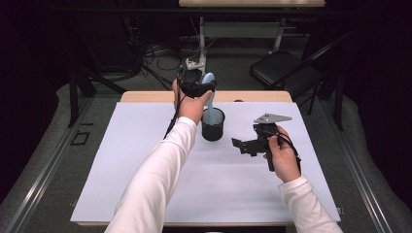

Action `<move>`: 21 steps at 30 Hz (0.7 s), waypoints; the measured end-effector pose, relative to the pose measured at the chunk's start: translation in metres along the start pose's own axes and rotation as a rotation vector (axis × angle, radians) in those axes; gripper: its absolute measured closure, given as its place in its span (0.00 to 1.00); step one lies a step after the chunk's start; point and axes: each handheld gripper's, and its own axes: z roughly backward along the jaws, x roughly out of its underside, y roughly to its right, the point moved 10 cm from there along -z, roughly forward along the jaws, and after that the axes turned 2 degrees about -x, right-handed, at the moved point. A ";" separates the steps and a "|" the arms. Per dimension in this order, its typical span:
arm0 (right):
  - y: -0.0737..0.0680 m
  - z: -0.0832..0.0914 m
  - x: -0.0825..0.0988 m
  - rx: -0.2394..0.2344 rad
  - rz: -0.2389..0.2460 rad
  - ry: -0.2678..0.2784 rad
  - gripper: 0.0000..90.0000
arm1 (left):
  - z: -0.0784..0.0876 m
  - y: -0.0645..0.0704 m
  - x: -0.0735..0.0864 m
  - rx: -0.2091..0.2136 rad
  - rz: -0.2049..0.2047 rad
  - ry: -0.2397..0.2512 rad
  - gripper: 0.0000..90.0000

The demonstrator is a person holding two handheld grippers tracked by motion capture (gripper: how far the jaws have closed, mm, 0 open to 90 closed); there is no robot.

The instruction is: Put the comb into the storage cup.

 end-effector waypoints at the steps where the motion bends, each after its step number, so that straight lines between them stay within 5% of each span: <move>1: 0.000 0.000 0.000 -0.002 0.000 -0.002 0.00 | -0.001 0.000 0.001 0.000 0.001 -0.002 0.55; 21: 0.001 -0.001 0.002 -0.003 -0.001 -0.007 0.00 | -0.016 0.001 0.023 -0.011 -0.015 -0.018 0.55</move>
